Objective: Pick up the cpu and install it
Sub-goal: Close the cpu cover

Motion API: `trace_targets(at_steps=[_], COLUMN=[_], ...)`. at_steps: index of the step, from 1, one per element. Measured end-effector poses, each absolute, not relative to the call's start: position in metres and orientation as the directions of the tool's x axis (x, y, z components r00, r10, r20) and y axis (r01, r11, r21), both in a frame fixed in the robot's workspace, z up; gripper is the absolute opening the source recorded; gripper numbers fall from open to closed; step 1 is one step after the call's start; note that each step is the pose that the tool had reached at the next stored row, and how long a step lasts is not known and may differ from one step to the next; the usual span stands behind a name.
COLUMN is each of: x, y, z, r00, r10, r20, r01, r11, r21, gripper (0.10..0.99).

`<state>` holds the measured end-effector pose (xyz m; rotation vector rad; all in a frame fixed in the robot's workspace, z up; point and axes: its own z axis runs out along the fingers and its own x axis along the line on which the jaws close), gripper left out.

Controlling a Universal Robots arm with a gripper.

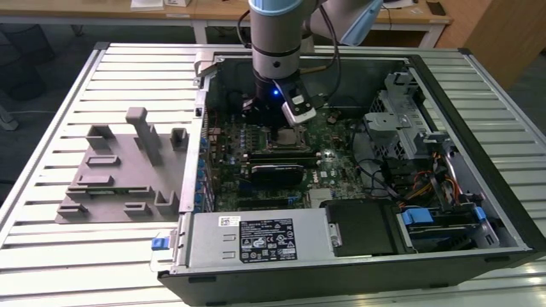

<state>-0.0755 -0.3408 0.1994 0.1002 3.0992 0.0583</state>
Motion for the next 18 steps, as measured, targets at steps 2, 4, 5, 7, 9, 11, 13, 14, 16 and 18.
trace_targets(at_steps=[2, 4, 5, 7, 9, 11, 13, 14, 16, 18], x=[-0.076, -0.075, -0.075, -0.075, -0.075, -0.075, -0.075, -0.075, -0.075, -0.075], y=[-0.341, -0.341, -0.341, -0.341, -0.341, -0.341, -0.341, -0.341, -0.341, -0.341], z=[0.199, 0.199, 0.199, 0.200, 0.203, 0.206, 0.210, 0.212, 0.216, 0.220], r00=[-0.997, -0.997, -0.997, -0.997, -0.997, -0.997, -0.997, -0.997, -0.997, -0.997], r10=[0.065, 0.065, 0.065, 0.065, 0.065, 0.065, 0.065, 0.065, 0.065, 0.065], r20=[-0.039, -0.039, -0.039, -0.039, -0.039, -0.039, -0.039, -0.039, -0.039, -0.039], r01=[0.064, 0.064, 0.064, 0.064, 0.064, 0.064, 0.064, 0.064, 0.064, 0.064], r11=[0.997, 0.997, 0.997, 0.997, 0.997, 0.997, 0.997, 0.997, 0.997, 0.997], r21=[0.039, 0.039, 0.039, 0.039, 0.039, 0.039, 0.039, 0.039, 0.039, 0.039], gripper=[0.106, 0.106, 0.106, 0.106, 0.106, 0.106, 0.106, 0.106, 0.106, 0.106])
